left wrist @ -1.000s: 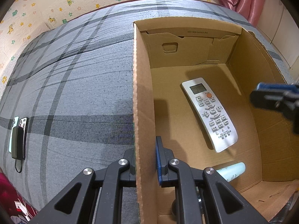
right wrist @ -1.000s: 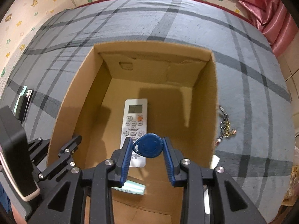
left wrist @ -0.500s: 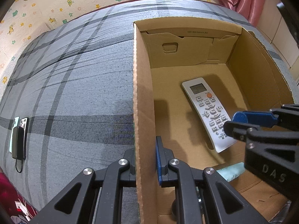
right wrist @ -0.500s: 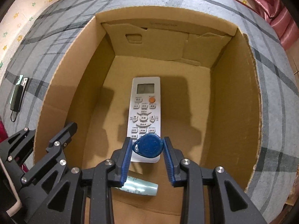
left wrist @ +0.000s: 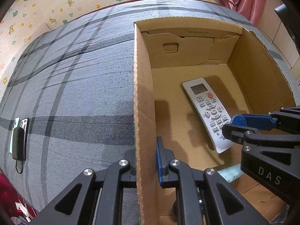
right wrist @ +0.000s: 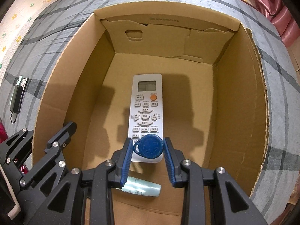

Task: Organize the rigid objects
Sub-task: 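Open the right gripper to drop the blue key fob into the box, then move the right gripper out of the box toward the white charger cube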

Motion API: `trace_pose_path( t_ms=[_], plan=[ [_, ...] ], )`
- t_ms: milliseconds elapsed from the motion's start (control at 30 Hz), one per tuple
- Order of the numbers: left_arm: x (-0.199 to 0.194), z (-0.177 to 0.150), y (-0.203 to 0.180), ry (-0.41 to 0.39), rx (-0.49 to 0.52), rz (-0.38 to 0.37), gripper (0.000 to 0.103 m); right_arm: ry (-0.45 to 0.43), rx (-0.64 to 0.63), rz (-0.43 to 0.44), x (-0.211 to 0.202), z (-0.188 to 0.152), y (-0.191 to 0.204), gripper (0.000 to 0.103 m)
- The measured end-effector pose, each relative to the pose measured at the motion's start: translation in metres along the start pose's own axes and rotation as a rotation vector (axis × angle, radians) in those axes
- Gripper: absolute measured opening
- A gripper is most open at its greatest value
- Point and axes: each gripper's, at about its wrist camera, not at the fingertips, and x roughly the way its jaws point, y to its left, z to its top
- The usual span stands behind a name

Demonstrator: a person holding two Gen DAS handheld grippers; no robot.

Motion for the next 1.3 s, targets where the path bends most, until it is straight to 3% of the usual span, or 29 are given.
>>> trace_pose_path(
  t_ms=[67,167,600,1000,1300],
  plan=[
    [0.000,0.000,0.000,0.000,0.000,0.001,0.014,-0.007,-0.001,0.000,-0.001,0.000,0.000,0.036],
    [0.000,0.000,0.001,0.001,0.000,0.000,0.014,-0.019,-0.002,0.006,-0.006,-0.001,0.000,0.049],
    [0.000,0.000,0.001,0.002,0.001,0.002,0.014,-0.085,0.008,-0.007,-0.036,0.003,0.000,0.058],
    [0.001,0.000,0.000,0.001,0.002,0.002,0.013,-0.201,-0.025,-0.106,-0.078,0.003,-0.008,0.095],
    [0.001,0.000,0.001,0.002,0.003,-0.001,0.013,-0.253,0.019,-0.115,-0.111,-0.001,-0.045,0.099]
  ],
)
